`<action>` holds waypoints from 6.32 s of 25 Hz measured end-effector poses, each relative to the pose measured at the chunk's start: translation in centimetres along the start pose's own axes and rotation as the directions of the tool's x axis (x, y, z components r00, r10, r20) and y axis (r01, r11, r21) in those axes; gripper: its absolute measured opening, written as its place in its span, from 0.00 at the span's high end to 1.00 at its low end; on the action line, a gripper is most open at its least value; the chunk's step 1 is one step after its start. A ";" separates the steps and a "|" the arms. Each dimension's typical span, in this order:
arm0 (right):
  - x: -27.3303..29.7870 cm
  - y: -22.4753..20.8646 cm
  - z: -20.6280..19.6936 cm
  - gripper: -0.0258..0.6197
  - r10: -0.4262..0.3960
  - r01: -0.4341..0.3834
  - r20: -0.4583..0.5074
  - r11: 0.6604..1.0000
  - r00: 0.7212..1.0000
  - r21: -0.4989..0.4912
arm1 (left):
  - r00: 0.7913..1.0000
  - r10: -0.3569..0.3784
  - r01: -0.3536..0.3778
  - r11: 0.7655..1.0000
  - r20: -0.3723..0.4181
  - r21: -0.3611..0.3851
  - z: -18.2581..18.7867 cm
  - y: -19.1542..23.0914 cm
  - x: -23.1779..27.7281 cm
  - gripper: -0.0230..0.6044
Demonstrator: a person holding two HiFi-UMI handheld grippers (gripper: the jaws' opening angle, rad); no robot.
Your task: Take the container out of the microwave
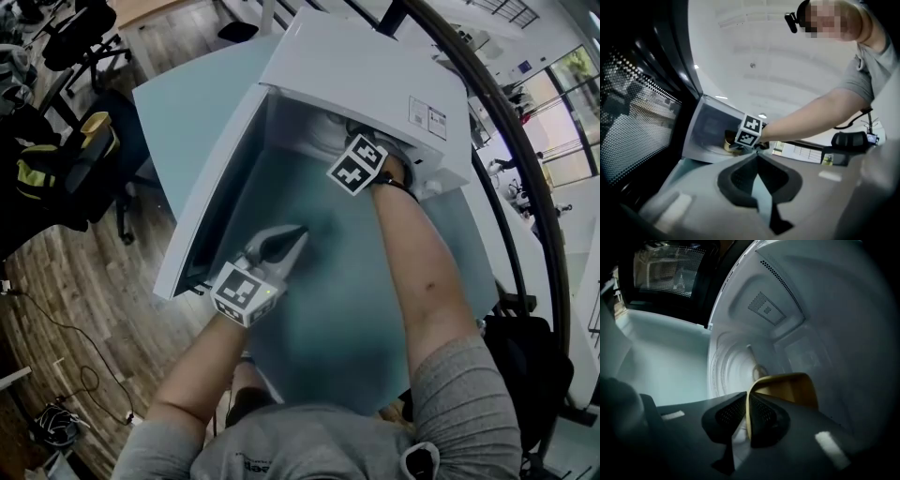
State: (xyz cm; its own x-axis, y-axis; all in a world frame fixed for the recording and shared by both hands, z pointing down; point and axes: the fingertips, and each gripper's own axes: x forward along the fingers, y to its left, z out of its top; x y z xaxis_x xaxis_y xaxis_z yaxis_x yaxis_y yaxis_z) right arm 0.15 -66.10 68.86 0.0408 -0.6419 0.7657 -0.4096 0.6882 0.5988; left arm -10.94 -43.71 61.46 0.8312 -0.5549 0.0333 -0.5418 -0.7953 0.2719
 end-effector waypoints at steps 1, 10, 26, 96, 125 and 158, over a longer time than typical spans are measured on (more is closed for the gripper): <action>0.0 0.1 0.0 0.93 0.004 -0.004 0.000 1.000 1.000 0.001 | 1.000 0.001 -0.001 1.000 0.000 -0.002 0.0 0.0 -0.1 0.94; -1.4 1.0 0.2 0.93 0.051 -0.052 0.041 0.999 0.998 0.012 | 1.000 -0.002 0.002 1.000 -0.001 0.006 0.5 -0.7 -0.5 0.94; -5.4 3.4 0.3 0.93 0.145 -0.144 0.120 0.989 0.982 -0.012 | 1.000 -0.015 0.015 1.000 0.008 0.012 2.0 -3.3 -1.3 0.94; -55.0 -5.7 -25.1 0.93 0.000 0.005 0.245 1.000 0.969 -0.022 | 0.949 -0.300 0.254 0.911 0.100 0.323 31.2 -39.3 7.8 0.94; -34.5 -4.6 -40.0 0.93 0.176 -0.190 0.121 0.975 0.977 0.117 | 0.937 -0.336 0.349 0.917 -0.100 0.192 14.8 -34.5 25.9 0.94; -17.3 4.1 -48.4 0.93 0.337 -0.341 0.053 0.926 0.940 0.161 | 0.885 -0.345 0.395 0.912 -0.312 0.114 -5.2 -32.0 33.8 0.94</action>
State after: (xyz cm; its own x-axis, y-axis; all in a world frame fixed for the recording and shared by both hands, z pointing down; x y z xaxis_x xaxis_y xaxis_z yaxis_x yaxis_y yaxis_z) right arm 41.87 -35.82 69.47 -0.1476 -0.3897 0.9090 -0.5397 0.8020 0.2561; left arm 35.10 -35.74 58.90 0.9615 -0.1411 0.2357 -0.1797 -0.9720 0.1511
